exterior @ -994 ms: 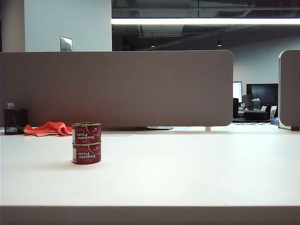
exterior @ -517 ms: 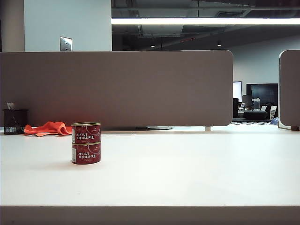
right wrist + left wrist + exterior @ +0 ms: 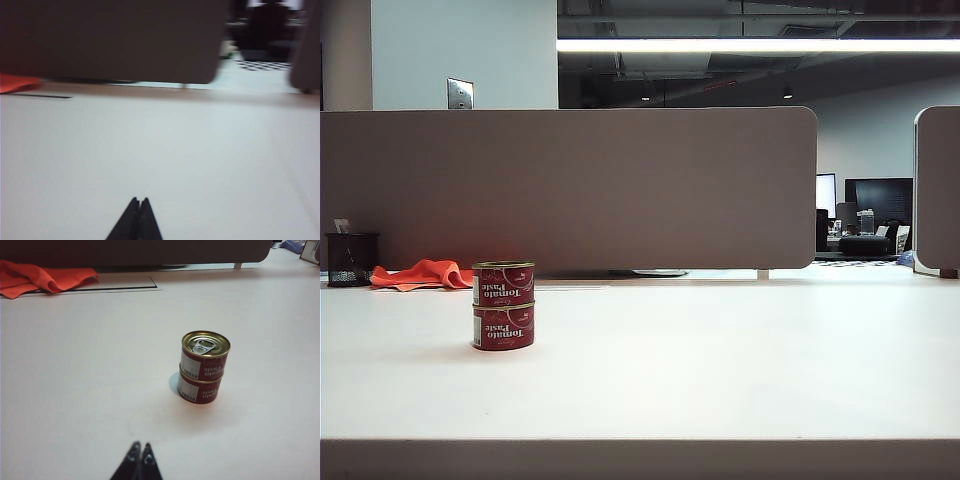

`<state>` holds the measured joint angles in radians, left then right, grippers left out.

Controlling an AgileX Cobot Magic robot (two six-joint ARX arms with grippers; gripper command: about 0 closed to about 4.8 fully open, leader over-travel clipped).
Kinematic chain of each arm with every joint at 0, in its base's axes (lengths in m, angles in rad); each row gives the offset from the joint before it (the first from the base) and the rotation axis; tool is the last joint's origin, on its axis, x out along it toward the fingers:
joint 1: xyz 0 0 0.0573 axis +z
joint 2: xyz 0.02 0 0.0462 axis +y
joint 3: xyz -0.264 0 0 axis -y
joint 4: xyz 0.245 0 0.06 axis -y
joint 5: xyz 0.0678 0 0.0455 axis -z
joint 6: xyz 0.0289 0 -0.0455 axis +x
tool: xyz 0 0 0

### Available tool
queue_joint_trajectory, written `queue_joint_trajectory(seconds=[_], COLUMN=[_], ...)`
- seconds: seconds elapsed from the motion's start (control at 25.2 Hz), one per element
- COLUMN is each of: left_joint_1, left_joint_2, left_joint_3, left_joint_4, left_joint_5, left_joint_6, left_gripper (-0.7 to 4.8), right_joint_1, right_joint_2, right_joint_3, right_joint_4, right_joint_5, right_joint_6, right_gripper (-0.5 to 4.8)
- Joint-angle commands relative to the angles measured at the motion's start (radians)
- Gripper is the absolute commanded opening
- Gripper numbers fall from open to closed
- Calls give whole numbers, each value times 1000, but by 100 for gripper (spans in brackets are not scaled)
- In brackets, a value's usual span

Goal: Stack a can of tomatoes on the right onto the can of tomatoes on the left.

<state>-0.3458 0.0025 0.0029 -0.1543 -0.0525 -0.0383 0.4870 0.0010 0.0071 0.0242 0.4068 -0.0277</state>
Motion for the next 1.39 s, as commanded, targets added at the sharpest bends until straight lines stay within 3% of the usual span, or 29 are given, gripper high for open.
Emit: queue_joint_trajectory(seconds=[0.04,0.32,0.48,0.76,1.39], left_joint_1=[2,2,2,2,2], left_joint_2=[0,0,0,0,0], left_joint_3=[5,5,5,5,5], left_joint_4=[2,2,2,2,2], left_joint_5=[4,4,4,4,4], left_joint_6=[4,4,4,4,4], left_gripper=[-4,-4,-4,-4,-4], right_joint_1=[-89,-307,-430,-523,-520], right_joint_2=[-2,-2,-2,-2,-2], right_joint_3=[-5,-6,-6,-6,-6], right_joint_4=[47,117,111,107,107], right_joint_5=[13,-268,-366,-357,-358], right_joint_6=[-2,-2,-2,-2,-2], right_gripper=[-5,-5,-5,-5,-5])
